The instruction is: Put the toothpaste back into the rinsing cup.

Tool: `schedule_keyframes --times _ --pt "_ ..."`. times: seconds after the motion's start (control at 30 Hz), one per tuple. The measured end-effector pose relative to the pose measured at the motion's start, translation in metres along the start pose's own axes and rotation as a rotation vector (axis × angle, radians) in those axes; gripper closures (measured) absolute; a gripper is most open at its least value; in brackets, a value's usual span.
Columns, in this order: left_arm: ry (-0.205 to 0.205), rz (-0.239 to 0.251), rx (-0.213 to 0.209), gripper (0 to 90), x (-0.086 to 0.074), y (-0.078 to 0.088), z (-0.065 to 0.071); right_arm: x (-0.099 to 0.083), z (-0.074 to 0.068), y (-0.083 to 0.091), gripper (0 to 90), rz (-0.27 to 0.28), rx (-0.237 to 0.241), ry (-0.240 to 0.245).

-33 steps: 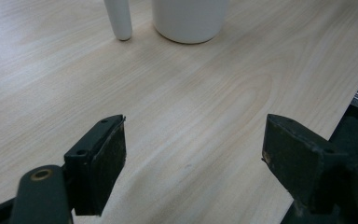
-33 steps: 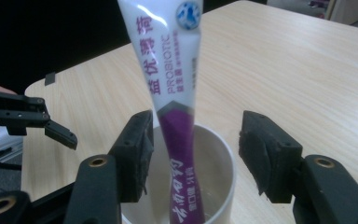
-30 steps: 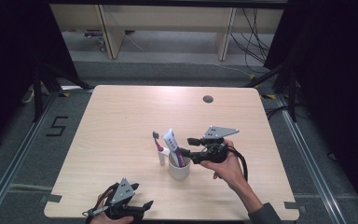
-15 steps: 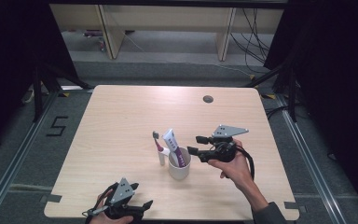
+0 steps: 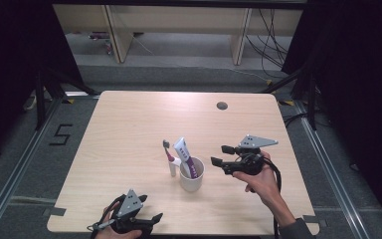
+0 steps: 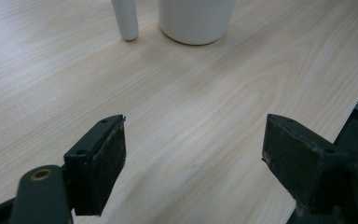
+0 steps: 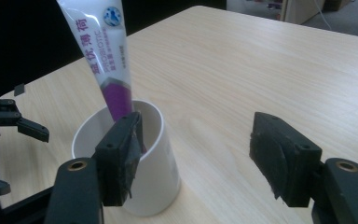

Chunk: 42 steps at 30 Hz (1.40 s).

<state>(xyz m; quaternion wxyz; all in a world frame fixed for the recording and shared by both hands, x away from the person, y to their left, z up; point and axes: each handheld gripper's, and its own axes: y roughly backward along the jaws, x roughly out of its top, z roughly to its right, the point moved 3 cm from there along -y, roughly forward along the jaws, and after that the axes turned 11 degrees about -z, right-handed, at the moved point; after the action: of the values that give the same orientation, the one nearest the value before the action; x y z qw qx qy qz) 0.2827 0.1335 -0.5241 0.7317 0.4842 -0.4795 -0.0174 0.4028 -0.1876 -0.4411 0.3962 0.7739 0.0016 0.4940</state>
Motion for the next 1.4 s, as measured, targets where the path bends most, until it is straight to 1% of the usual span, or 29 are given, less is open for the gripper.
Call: schedule_keyframes --times 0.07,0.1,0.13,0.17,0.2,0.37,0.4,0.43,0.47,0.5,0.53,0.57,0.6,0.63,0.73,0.77,0.87,0.9,0.93,1.03,1.07,1.17,1.2,1.23,1.27,1.3,1.33,1.37,1.4 --pt "0.009 0.000 0.003 21.3 0.001 0.000 0.000 -0.003 0.005 0.003 33.9 0.015 -0.014 0.015" --pt "0.008 0.000 0.004 21.3 0.000 0.000 0.000 -0.005 0.004 0.004 33.7 0.012 -0.008 -0.017" --pt "0.008 0.002 0.003 21.3 0.000 -0.001 0.001 -0.007 0.006 0.005 33.3 0.011 -0.011 -0.020" --pt "-0.016 -0.023 0.005 21.3 -0.002 0.001 -0.001 -0.010 0.006 0.006 32.9 0.003 -0.011 -0.043" --pt "-0.005 -0.017 0.005 21.3 -0.002 0.000 0.000 -0.010 0.010 0.006 32.7 0.013 -0.029 -0.008" --pt "0.001 -0.003 0.007 21.3 -0.001 0.001 0.000 -0.020 0.009 0.009 31.7 -0.007 -0.021 -0.039" --pt "0.005 0.002 0.005 21.3 -0.002 0.000 0.000 -0.021 0.011 0.010 31.4 -0.001 -0.027 -0.020" --pt "-0.010 -0.013 0.010 21.3 -0.002 0.001 -0.001 -0.023 0.010 0.012 31.3 -0.016 -0.027 -0.043" --pt "0.003 -0.006 0.004 21.3 -0.002 0.000 0.000 -0.023 0.013 0.012 31.3 -0.001 -0.037 -0.023" --pt "0.002 -0.007 0.005 21.3 -0.002 0.000 0.000 -0.024 0.014 0.015 31.3 -0.007 -0.038 -0.023" --pt "0.002 -0.006 0.006 21.3 -0.002 0.000 0.000 -0.025 0.012 0.015 31.3 -0.001 -0.026 -0.053" --pt "0.002 -0.006 0.004 21.3 -0.002 0.000 0.000 -0.027 0.015 0.017 31.3 0.000 -0.032 -0.040" --pt "-0.015 -0.017 0.014 21.3 -0.002 0.001 -0.002 -0.028 0.016 0.018 31.3 0.001 -0.036 -0.042" --pt "0.006 -0.005 0.005 21.3 -0.002 0.000 0.000 -0.030 0.017 0.019 31.2 0.001 -0.040 -0.036" --pt "-0.020 -0.018 0.014 21.3 -0.003 0.000 -0.001 -0.037 0.016 0.023 31.1 -0.009 -0.028 -0.083" --pt "-0.020 -0.017 0.001 21.3 -0.003 0.001 0.000 -0.040 0.018 0.025 30.8 -0.013 -0.046 -0.070" --pt "-0.022 -0.017 0.008 21.3 -0.003 0.003 0.000 -0.048 0.019 0.030 30.9 -0.014 -0.055 -0.081" --pt "-0.023 -0.018 0.011 21.3 -0.003 0.003 -0.001 -0.050 0.020 0.030 30.9 -0.011 -0.057 -0.071" --pt "-0.013 -0.009 0.012 21.3 -0.003 0.002 0.000 -0.052 0.019 0.032 30.9 -0.022 -0.049 -0.094" --pt "-0.025 -0.019 0.007 21.3 -0.004 0.002 0.000 -0.059 0.022 0.035 30.8 -0.019 -0.064 -0.081" --pt "-0.015 -0.013 0.008 21.3 -0.004 0.002 0.001 -0.062 0.022 0.037 30.8 -0.031 -0.065 -0.092" --pt "-0.025 -0.016 0.009 21.3 -0.004 0.003 0.000 -0.069 0.024 0.037 30.3 -0.028 -0.069 -0.101" --pt "-0.025 -0.014 0.007 21.3 -0.004 0.003 0.000 -0.071 0.023 0.038 29.9 -0.044 -0.065 -0.118" --pt "-0.006 -0.001 0.002 21.3 -0.003 0.002 0.002 -0.073 0.024 0.038 29.5 -0.037 -0.077 -0.096" --pt "-0.018 -0.008 0.008 21.3 -0.003 0.003 0.001 -0.074 0.023 0.039 29.4 -0.043 -0.074 -0.108" --pt "-0.019 -0.001 0.006 21.3 -0.003 0.002 0.001 -0.076 0.025 0.040 29.4 -0.040 -0.089 -0.084" --pt "-0.019 -0.001 0.006 21.3 -0.003 0.002 0.001 -0.076 0.025 0.040 29.4 -0.040 -0.089 -0.084" --pt "-0.017 -0.010 0.005 21.3 -0.004 0.003 0.002 -0.079 0.022 0.041 28.9 -0.039 -0.079 -0.119" --pt "-0.018 -0.010 0.005 21.3 -0.004 0.002 0.002 -0.079 0.023 0.043 28.7 -0.036 -0.085 -0.094"
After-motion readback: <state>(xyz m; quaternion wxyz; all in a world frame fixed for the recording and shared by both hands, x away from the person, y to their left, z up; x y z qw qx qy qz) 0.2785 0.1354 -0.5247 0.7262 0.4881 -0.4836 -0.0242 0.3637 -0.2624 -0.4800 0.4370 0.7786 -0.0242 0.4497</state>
